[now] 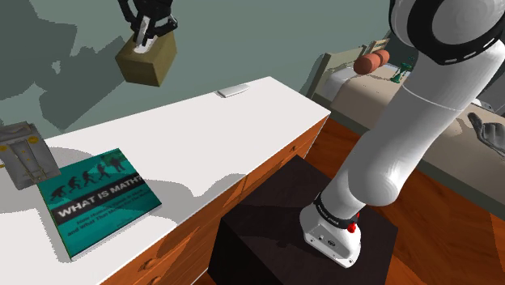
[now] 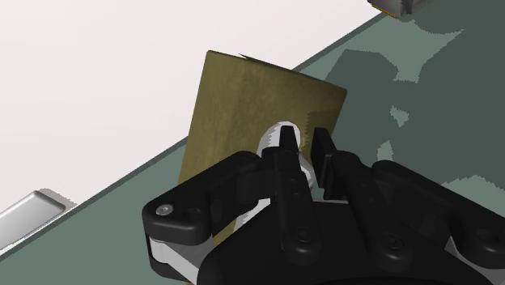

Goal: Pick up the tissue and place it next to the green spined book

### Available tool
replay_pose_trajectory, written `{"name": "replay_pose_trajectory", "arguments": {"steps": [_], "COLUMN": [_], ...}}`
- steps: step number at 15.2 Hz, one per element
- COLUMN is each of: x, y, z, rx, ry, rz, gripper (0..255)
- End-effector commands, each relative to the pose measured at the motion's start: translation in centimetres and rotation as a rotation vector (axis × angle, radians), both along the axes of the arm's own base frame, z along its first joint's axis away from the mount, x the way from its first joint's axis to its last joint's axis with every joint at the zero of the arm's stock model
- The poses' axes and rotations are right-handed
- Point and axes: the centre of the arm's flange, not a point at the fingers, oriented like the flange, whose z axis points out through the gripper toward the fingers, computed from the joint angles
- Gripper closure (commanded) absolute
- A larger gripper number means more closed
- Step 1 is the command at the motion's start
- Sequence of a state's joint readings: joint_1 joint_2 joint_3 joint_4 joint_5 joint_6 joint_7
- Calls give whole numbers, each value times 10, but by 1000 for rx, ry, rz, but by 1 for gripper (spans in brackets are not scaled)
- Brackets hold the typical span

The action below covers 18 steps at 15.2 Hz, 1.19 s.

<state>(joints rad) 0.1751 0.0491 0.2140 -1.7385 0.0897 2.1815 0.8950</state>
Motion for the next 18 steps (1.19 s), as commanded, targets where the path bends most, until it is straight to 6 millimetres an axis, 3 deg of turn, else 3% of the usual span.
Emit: {"name": "replay_pose_trajectory", "arguments": {"steps": [1,18], "x": [1,1], "y": [2,2], "z": [-9,-98], "rx": [0,0], "ry": [-1,-1], "rz": [-1,-1], "gripper": [255,255]}}
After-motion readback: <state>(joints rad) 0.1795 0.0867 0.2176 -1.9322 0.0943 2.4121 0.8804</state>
